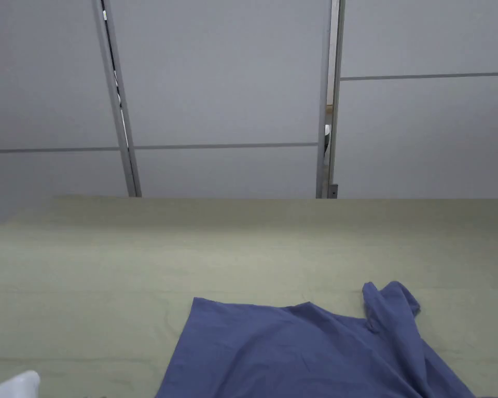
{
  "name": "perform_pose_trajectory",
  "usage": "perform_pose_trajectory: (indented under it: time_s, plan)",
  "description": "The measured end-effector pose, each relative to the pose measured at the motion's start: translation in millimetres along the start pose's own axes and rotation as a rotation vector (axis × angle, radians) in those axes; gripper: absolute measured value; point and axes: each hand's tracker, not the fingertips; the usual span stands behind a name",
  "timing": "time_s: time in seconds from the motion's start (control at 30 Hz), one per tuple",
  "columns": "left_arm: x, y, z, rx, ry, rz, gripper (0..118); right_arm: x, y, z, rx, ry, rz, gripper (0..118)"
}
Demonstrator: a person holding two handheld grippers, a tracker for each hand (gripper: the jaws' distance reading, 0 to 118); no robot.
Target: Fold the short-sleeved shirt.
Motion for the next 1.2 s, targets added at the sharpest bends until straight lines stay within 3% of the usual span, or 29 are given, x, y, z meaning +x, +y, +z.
perform_pose_trajectory:
  time_s: [0.2, 0.37, 0.4, 0.43, 0.47, 0.5, 0.53, 0.57, 0.6, 0.63, 0.67, 0.83, 0.87, 0.9, 0.93, 0.97, 1.0, 1.03, 1.1, 1.13, 1.2]
  plan:
    - [-28.7, -30.6, -48.4, -0.264, 0.156, 0.015, 7, 20.6, -15.9, -35.2, -0.259, -0.158, -0.082, 4]
    - [-39.0, -41.2, -85.2, -0.471, 0.198, 0.002, 8, 37.9, -26.5, -60.4, -0.366, -0.181, -0.127, 4]
    - [-41.7, -41.0, -87.0, -0.470, 0.185, 0.031, 14, 40.1, -27.8, -59.2, -0.358, -0.177, -0.130, 5]
    - [-41.7, -41.5, -81.5, -0.447, 0.186, 0.051, 31, 41.0, -27.2, -56.6, -0.345, -0.170, -0.133, 11]
    - [-43.1, -37.5, -78.3, -0.432, 0.185, 0.069, 31, 42.5, -25.9, -52.1, -0.330, -0.166, -0.136, 11]
    - [-43.6, -33.0, -73.7, -0.395, 0.187, 0.078, 40, 44.7, -24.3, -46.8, -0.311, -0.154, -0.143, 15]
    - [-41.8, -27.7, -66.3, -0.344, 0.186, 0.059, 63, 45.2, -22.2, -39.9, -0.284, -0.148, -0.140, 26]
    - [-39.9, -21.5, -58.3, -0.284, 0.190, 0.011, 97, 44.9, -18.9, -29.9, -0.233, -0.149, -0.116, 49]
    - [-34.7, -15.8, -48.8, -0.209, 0.180, -0.027, 118, 43.5, -15.8, -20.2, -0.180, -0.142, -0.088, 89]
    - [-25.9, -7.8, -34.7, -0.105, 0.161, -0.080, 118, 39.2, -11.2, -7.6, -0.096, -0.114, -0.038, 110]
    - [-14.4, 2.1, -20.5, 0.017, 0.124, -0.135, 118, 31.7, -4.5, 4.0, -0.005, -0.115, 0.016, 118]
    - [59.8, 40.4, 24.5, 0.445, -0.051, -0.347, 118, -6.5, 33.6, 53.5, 0.422, -0.082, 0.202, 118]
    - [72.2, 43.3, 28.8, 0.495, -0.079, -0.386, 118, -13.6, 37.3, 58.5, 0.483, -0.081, 0.228, 118]
    - [81.1, 43.7, 30.2, 0.532, -0.089, -0.417, 108, -18.5, 39.8, 61.2, 0.519, -0.071, 0.252, 118]
    - [90.3, 41.9, 30.0, 0.561, -0.085, -0.440, 90, -29.4, 41.6, 60.5, 0.546, -0.075, 0.275, 113]
    - [99.3, 40.0, 25.1, 0.569, -0.069, -0.457, 50, -33.8, 40.2, 60.6, 0.576, -0.061, 0.300, 94]
    - [103.6, 37.1, 20.3, 0.558, -0.063, -0.458, 0, -36.0, 37.4, 60.7, 0.597, -0.025, 0.323, 26]
    - [104.8, 36.4, 13.3, 0.531, -0.078, -0.458, 0, -39.5, 34.0, 58.3, 0.615, -0.027, 0.337, 2]
    - [101.1, 34.3, -5.6, 0.425, -0.166, -0.386, 0, -46.7, 27.0, 47.6, 0.625, -0.044, 0.315, 2]
    - [99.0, 33.8, -15.8, 0.390, -0.183, -0.358, 0, -46.1, 28.7, 42.5, 0.605, -0.009, 0.331, 2]
    - [97.3, 31.9, -37.3, 0.392, -0.140, -0.348, 0, -49.4, 28.8, 24.9, 0.561, -0.020, 0.337, 2]
